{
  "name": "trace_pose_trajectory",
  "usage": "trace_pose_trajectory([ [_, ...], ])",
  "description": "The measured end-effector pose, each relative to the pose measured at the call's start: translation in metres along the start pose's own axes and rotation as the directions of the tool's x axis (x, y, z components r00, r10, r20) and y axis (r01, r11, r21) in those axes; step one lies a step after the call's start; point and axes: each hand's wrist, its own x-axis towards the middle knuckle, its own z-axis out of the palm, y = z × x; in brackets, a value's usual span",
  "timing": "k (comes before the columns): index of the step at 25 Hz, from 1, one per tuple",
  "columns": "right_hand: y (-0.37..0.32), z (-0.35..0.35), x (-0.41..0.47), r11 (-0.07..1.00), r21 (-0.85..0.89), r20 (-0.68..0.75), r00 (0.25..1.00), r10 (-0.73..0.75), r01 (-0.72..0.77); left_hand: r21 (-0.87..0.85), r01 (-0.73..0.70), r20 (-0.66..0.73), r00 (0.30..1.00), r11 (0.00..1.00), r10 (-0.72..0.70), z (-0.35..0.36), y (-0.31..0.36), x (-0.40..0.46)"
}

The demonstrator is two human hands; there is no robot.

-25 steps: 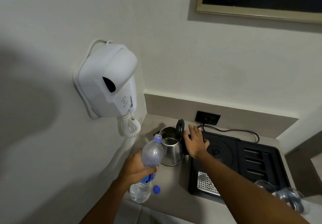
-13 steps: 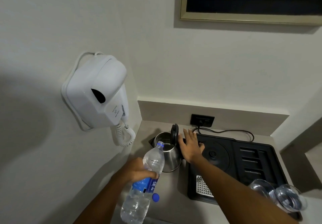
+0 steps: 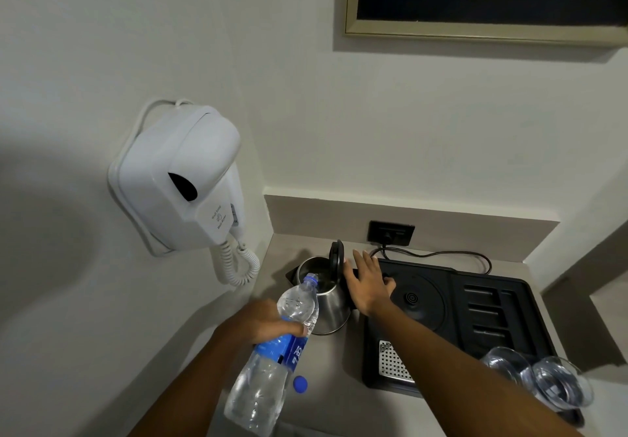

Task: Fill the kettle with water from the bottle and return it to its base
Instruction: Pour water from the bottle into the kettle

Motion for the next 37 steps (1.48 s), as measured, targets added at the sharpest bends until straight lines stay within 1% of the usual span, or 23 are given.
trace_pose_trajectory([
  [5, 0.001, 0.0, 0.002, 1.0, -0.011, -0.007, 1.0, 0.005, -0.005, 0.046, 0.022, -0.03, 0.999, 0.999, -0.02, -0.002, 0.0, 0.001],
  [12, 0.001, 0.0, 0.003, 1.0, 0.011, 0.001, 1.0, -0.006, 0.006, 0.015, 0.012, -0.002, 1.0, 1.0, -0.012, -0.002, 0.0, -0.001],
  [15, 0.001, 0.001, 0.002, 1.0, 0.009, 0.006, 1.0, 0.0, 0.0, 0.006, 0.014, -0.018, 1.0, 1.0, -0.014, -0.004, 0.0, -0.001],
  [20, 0.001, 0.0, 0.002, 1.0, 0.017, 0.012, 1.0, 0.007, -0.007, 0.033, -0.019, -0.031, 0.999, 0.999, 0.02, -0.004, -0.002, 0.003],
  [24, -0.001, -0.001, 0.001, 1.0, 0.027, 0.001, 1.0, 0.008, -0.008, 0.03, -0.068, -0.074, 0.995, 0.997, 0.07, -0.003, -0.003, 0.006],
  [29, -0.002, -0.002, 0.002, 1.0, 0.023, 0.011, 1.0, 0.009, -0.009, -0.006, -0.164, -0.199, 0.967, 0.986, 0.159, 0.008, -0.014, 0.005],
  [33, -0.001, -0.004, 0.002, 0.999, 0.048, 0.027, 0.999, 0.017, -0.018, -0.091, -0.254, -0.393, 0.898, 0.963, 0.199, 0.022, -0.044, 0.003],
  [35, -0.002, -0.005, 0.001, 0.996, 0.084, 0.047, 0.998, 0.032, -0.036, -0.141, -0.273, -0.495, 0.852, 0.952, 0.171, 0.028, -0.062, 0.003],
  [37, -0.003, -0.007, 0.001, 0.994, 0.1, 0.069, 0.997, 0.038, -0.045, -0.186, -0.238, -0.578, 0.811, 0.953, 0.09, 0.033, -0.076, 0.003],
])
